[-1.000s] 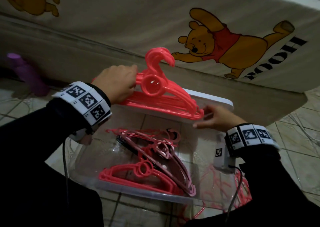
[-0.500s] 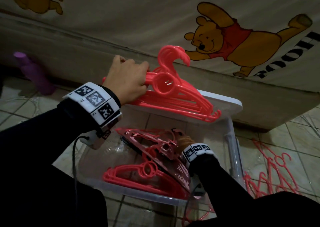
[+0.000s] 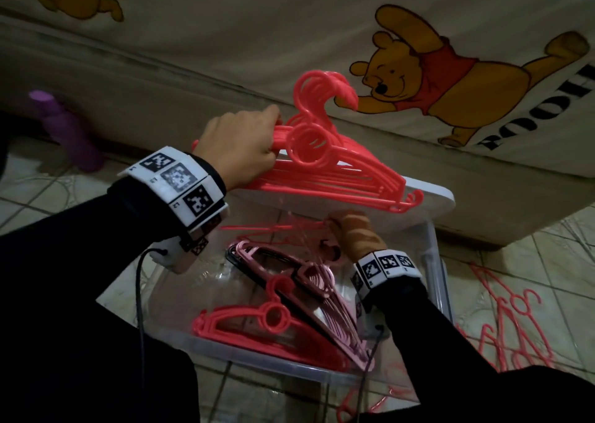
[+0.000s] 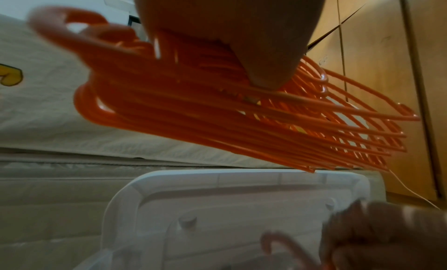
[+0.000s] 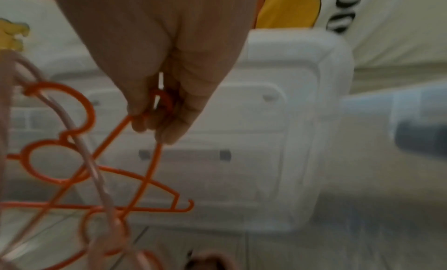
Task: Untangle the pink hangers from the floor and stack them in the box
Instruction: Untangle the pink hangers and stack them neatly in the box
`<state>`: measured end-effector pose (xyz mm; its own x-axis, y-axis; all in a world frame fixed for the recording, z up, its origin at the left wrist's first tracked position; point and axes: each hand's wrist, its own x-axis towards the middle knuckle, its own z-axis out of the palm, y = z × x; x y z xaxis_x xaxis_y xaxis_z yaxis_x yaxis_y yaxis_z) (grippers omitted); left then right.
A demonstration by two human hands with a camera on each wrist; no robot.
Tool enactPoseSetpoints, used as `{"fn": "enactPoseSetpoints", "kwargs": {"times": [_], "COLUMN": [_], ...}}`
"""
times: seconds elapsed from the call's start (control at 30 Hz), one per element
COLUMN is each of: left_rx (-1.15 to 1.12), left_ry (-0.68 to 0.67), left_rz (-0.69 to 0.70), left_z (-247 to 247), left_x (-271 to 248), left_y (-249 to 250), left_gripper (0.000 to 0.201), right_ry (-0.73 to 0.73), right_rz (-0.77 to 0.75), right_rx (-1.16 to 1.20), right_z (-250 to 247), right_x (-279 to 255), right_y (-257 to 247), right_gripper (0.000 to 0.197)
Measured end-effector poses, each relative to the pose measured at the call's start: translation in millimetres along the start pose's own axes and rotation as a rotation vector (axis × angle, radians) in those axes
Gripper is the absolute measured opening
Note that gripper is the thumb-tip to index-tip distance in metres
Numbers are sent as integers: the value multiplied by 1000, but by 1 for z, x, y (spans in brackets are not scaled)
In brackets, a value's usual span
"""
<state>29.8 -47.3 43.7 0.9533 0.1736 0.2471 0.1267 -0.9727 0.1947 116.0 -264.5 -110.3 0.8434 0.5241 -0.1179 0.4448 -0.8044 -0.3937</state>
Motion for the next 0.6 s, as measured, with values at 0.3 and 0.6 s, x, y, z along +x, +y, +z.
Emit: {"fn": "enactPoseSetpoints", "kwargs": {"times": [0.3,0.6], "left_rx": [-63,-161], "left_ry": [90,110], "left_rz": [-45,-148], "left_z": [-11,-17], "left_x": [2,5], "left_y": [1,-2], "left_gripper": [29,23], "right_ry": [243,125], "right_rz": [-236,-89], "right_rx": [1,551], "right_z": [-71,-104], "right_x": [-18,-28], "right_y": [-25,-32], "right_gripper": [21,12]}}
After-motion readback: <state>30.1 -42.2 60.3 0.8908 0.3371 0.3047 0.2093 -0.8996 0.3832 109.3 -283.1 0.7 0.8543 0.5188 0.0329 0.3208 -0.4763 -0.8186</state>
